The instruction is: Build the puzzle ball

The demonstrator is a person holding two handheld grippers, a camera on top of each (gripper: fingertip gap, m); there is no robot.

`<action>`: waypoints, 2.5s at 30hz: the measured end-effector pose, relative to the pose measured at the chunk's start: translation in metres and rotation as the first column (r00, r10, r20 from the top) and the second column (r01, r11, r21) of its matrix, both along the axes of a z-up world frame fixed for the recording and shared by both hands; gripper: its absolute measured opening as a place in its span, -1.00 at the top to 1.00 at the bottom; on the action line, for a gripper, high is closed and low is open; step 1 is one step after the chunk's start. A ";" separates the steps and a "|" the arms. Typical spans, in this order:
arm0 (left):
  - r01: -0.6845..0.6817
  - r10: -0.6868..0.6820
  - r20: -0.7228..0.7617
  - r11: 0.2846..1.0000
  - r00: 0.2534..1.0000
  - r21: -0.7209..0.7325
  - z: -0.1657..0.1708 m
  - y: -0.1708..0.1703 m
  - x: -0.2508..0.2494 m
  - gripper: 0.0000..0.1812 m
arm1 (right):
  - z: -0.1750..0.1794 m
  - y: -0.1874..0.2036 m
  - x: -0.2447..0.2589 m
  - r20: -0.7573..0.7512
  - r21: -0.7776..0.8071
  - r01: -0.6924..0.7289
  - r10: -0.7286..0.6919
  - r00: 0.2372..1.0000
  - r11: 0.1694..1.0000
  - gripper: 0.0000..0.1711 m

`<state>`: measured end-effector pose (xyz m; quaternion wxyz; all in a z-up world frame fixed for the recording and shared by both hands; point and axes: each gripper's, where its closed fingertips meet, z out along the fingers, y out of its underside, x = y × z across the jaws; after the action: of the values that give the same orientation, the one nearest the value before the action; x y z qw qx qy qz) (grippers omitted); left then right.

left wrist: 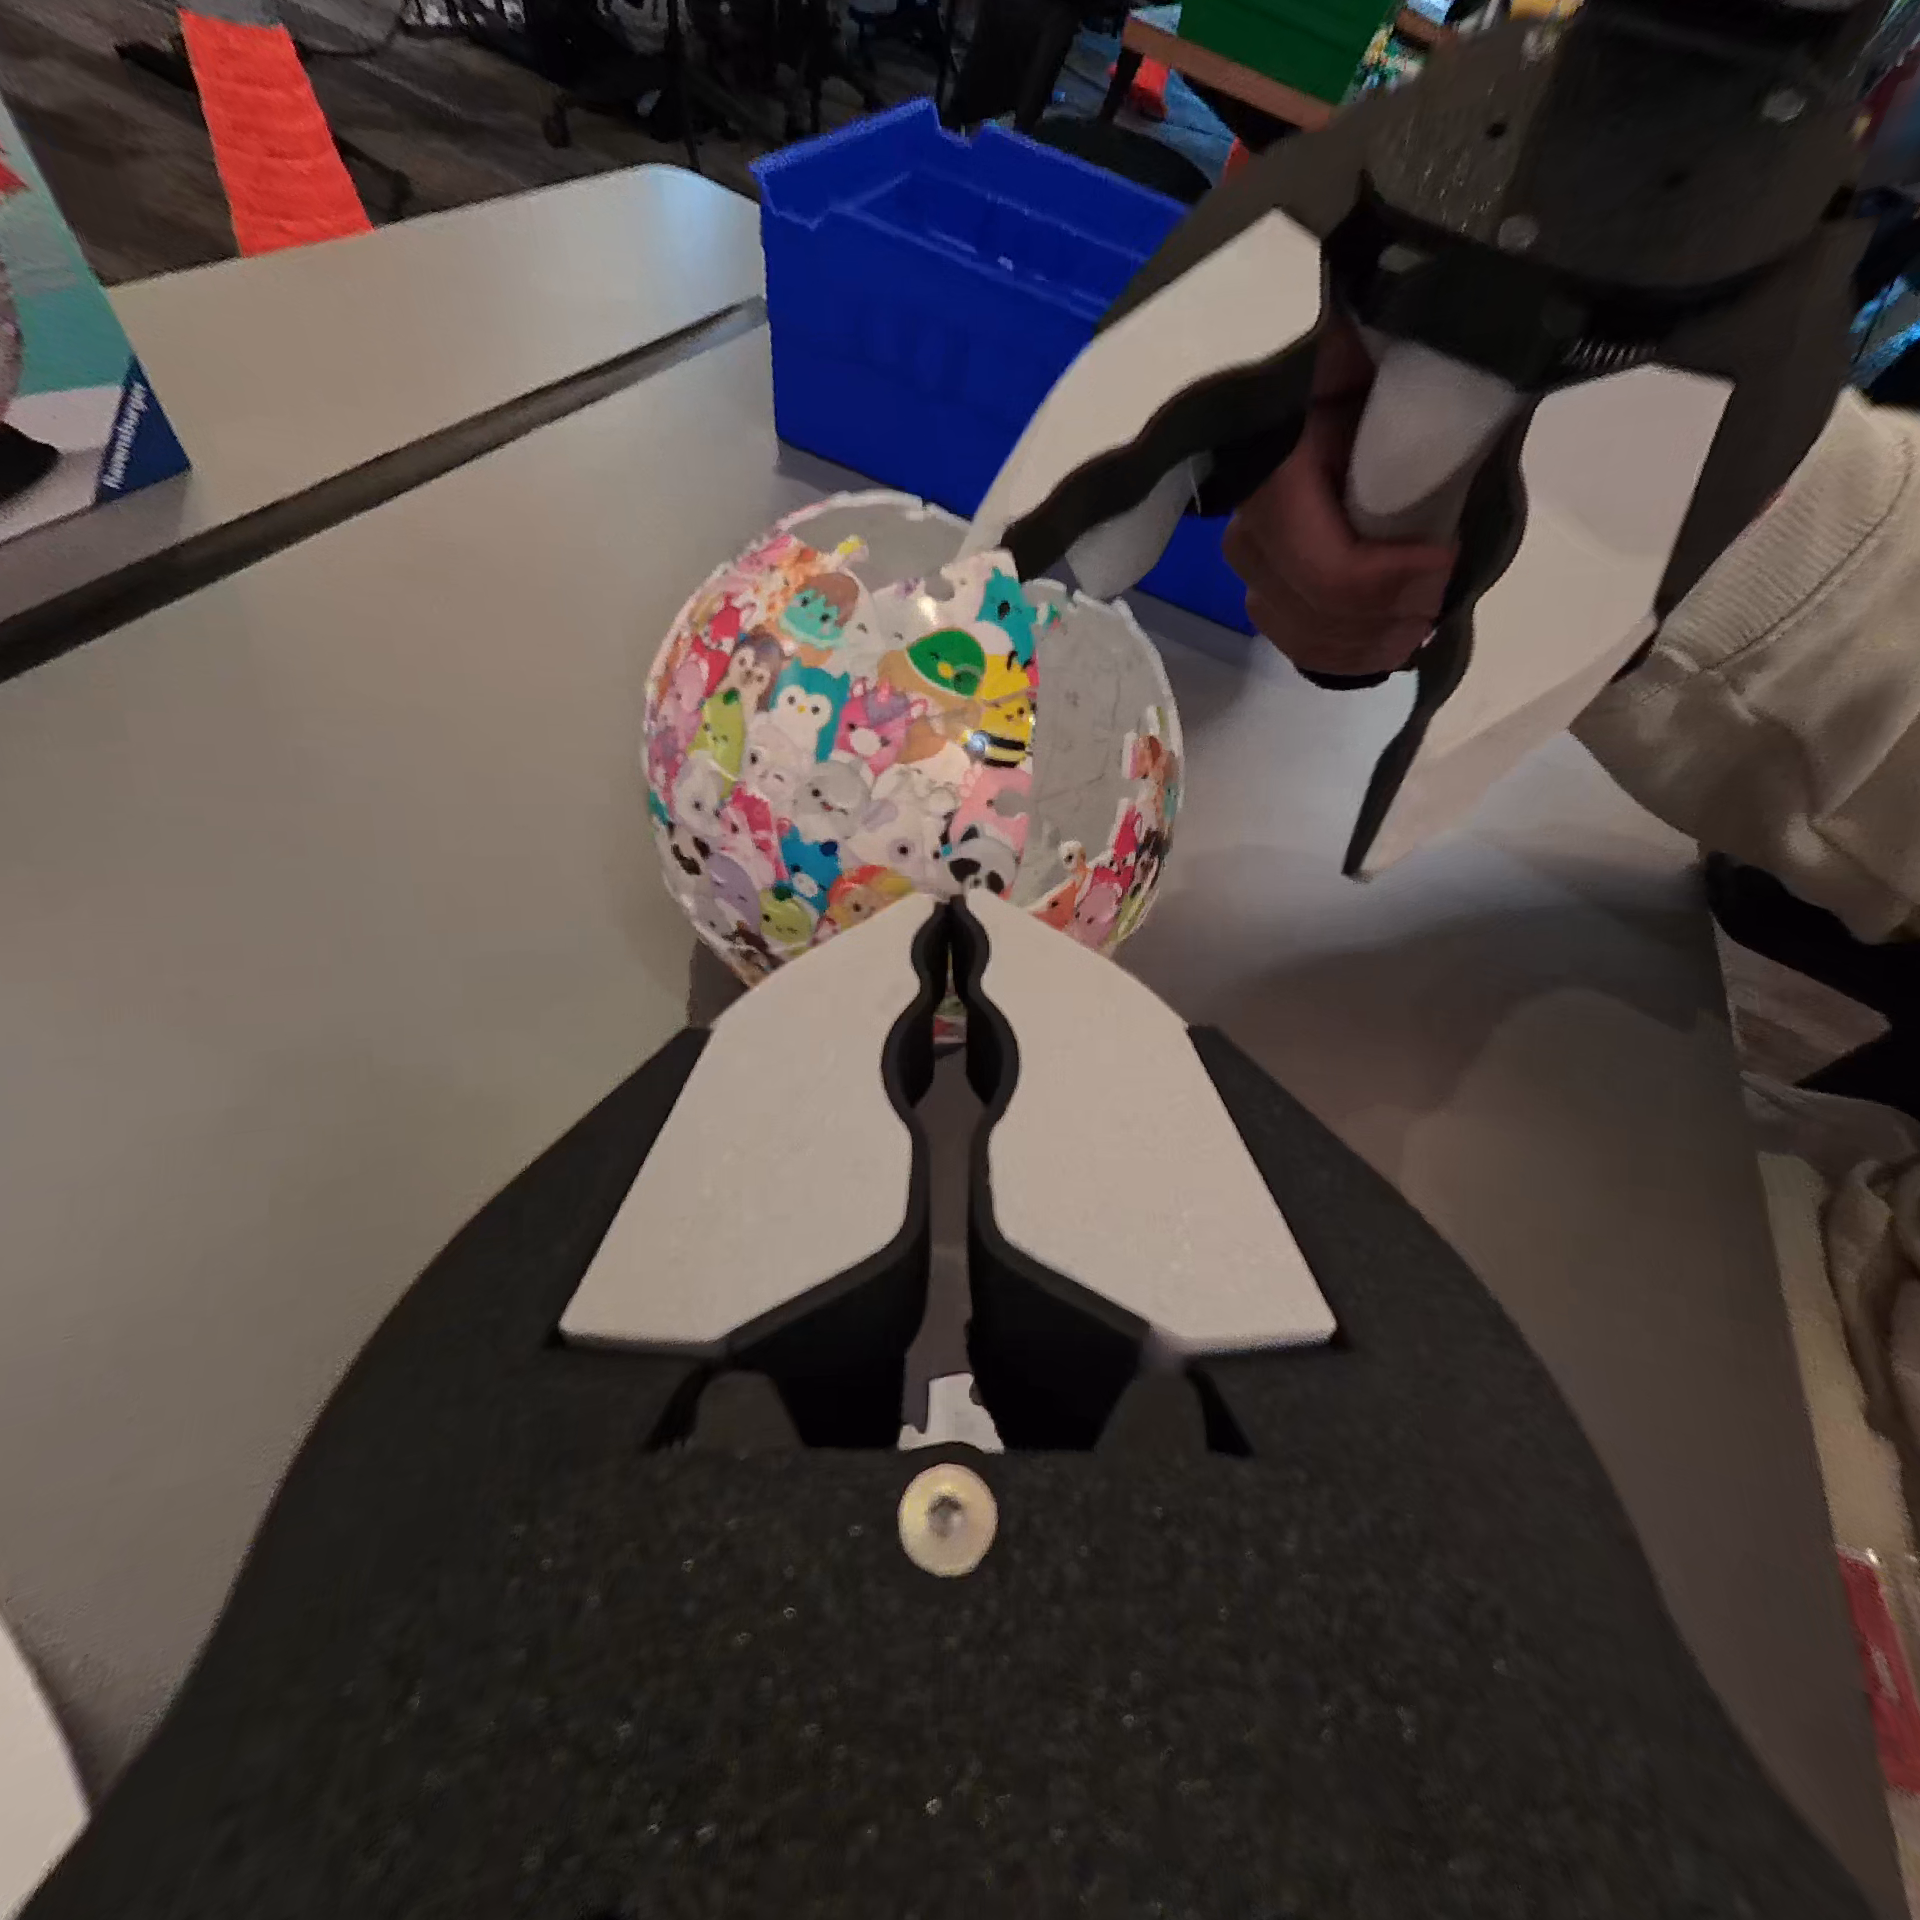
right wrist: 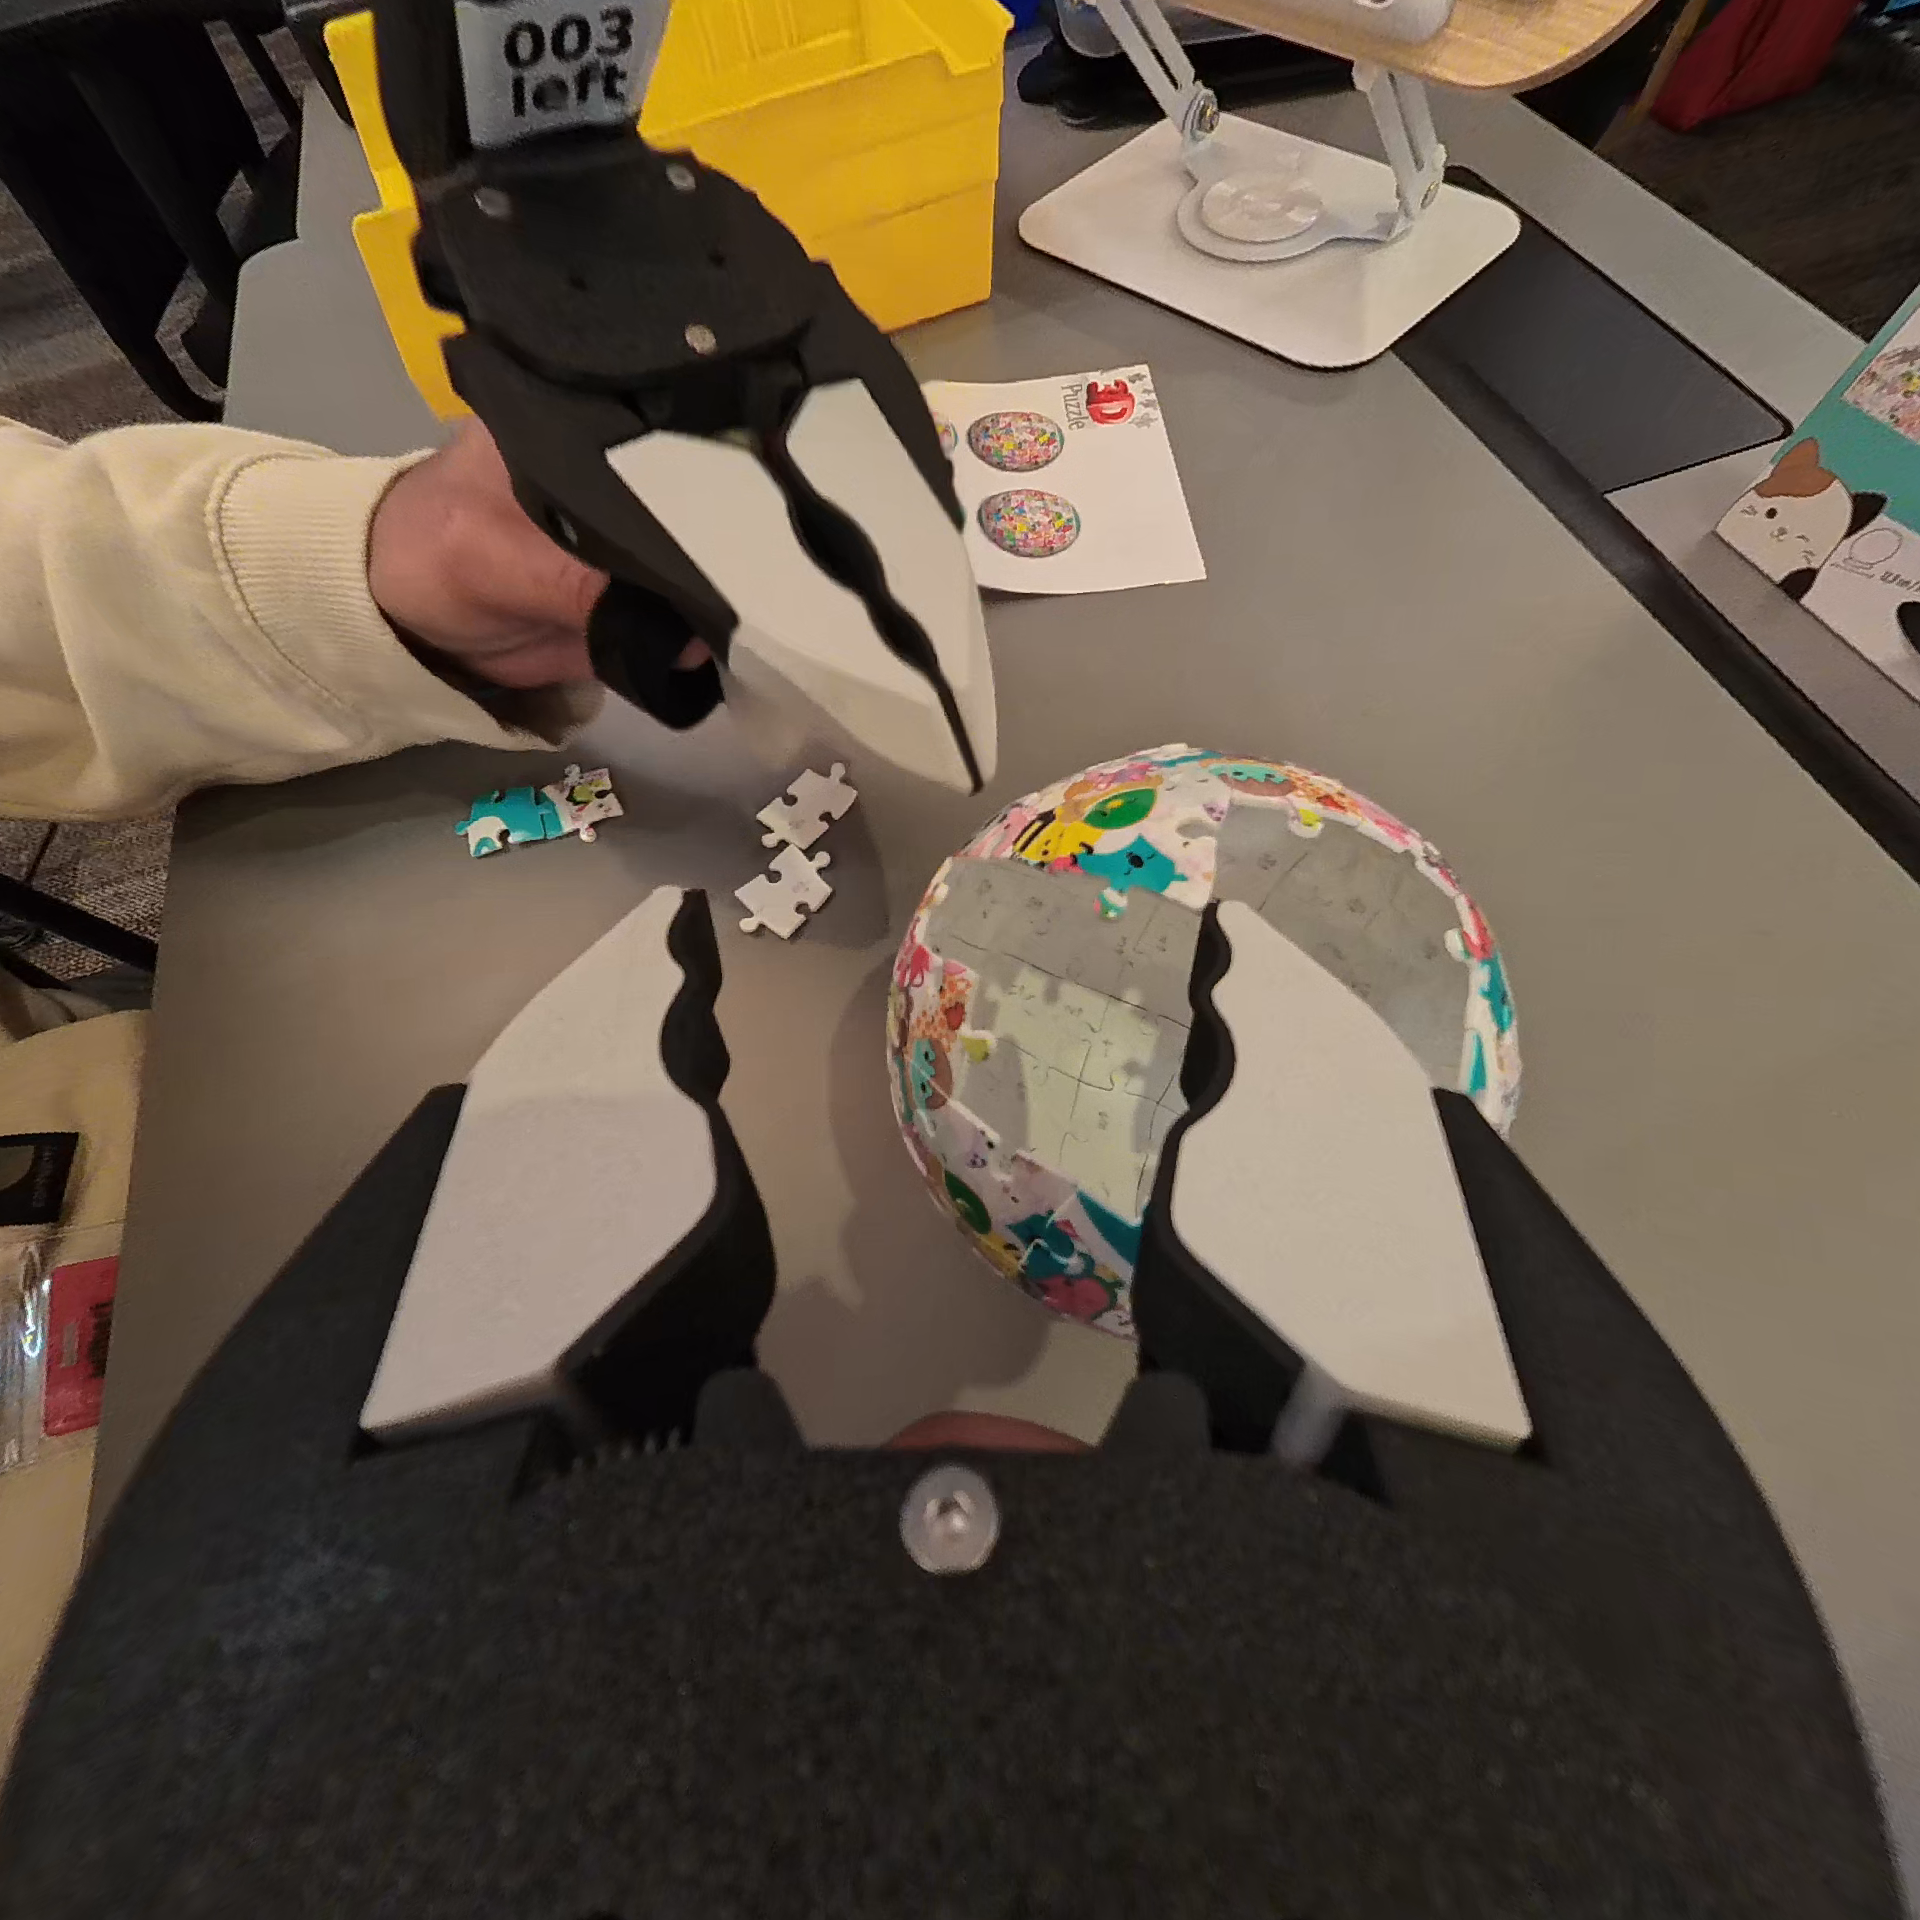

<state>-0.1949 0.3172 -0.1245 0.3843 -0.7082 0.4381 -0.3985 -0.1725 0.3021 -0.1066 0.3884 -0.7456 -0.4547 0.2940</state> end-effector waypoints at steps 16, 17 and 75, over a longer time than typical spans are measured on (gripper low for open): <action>-0.019 0.019 -0.004 1.000 1.000 0.002 -0.001 0.002 -0.002 1.00 | 0.000 0.000 0.001 0.006 -0.007 0.008 -0.008 1.000 1.000 -0.05; -0.030 0.030 -0.007 1.000 1.000 0.007 0.000 0.003 -0.006 1.00 | 0.000 -0.001 0.003 0.011 -0.018 0.019 -0.019 1.000 1.000 -0.04; 0.028 0.004 0.158 0.979 0.987 -0.204 -0.014 -0.016 0.012 1.00 | 0.028 0.001 -0.024 0.074 -0.771 0.178 -0.192 0.979 0.612 -0.29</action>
<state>-0.1827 0.3013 -0.1384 0.3401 -0.7077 0.3669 -0.4989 -0.1965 0.3036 -0.0785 0.0633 -0.8803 -0.2021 0.4246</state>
